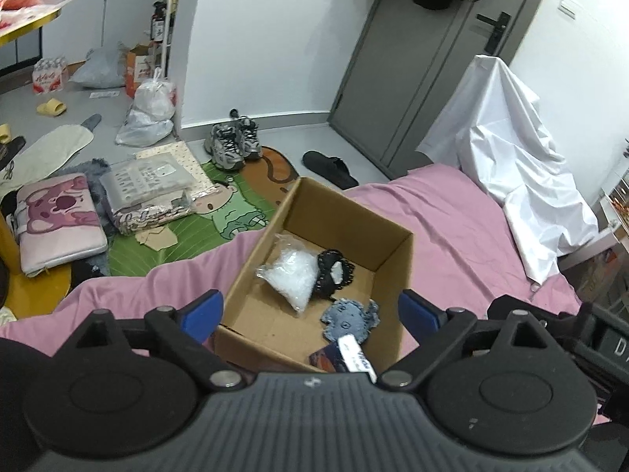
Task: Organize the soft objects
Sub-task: 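Open the left tool to drop the tissue pack while the right releases the blue plush, then move both tools back over the grey cat plush on the bed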
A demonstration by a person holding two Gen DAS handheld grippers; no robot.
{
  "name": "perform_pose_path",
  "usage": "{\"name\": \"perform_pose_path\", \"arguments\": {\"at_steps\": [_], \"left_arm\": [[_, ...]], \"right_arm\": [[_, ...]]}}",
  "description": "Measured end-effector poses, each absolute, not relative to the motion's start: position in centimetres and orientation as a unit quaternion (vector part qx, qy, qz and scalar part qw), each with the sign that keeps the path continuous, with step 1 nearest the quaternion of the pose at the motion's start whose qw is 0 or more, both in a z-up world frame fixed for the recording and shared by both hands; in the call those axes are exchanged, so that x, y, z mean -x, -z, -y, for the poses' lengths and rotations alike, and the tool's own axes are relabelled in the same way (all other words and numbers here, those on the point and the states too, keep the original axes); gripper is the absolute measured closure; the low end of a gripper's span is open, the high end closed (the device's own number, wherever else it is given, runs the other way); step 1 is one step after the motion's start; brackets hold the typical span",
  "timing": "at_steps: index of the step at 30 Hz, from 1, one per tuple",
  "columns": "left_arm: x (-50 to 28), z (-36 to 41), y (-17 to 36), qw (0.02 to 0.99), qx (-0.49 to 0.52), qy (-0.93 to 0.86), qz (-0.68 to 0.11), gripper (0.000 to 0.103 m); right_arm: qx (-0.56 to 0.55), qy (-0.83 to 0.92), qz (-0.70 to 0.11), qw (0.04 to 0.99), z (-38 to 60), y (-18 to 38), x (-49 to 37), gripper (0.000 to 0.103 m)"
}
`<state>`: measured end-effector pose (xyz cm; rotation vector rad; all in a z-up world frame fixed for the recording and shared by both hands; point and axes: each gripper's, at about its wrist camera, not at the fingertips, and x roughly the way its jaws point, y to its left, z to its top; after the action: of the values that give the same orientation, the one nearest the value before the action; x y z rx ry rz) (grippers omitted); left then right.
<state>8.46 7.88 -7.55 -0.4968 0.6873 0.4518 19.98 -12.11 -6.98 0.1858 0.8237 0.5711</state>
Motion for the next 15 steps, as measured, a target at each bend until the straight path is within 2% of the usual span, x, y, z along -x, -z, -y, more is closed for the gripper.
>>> {"name": "perform_pose_path", "arguments": {"at_steps": [15], "left_arm": [[-9.4,-3.9,6.6,0.892,0.223,-0.194,-0.341,0.008]], "right_arm": [[-0.107,-0.259,-0.395,0.875,17.8,7.6,-21.3,0.0]]}}
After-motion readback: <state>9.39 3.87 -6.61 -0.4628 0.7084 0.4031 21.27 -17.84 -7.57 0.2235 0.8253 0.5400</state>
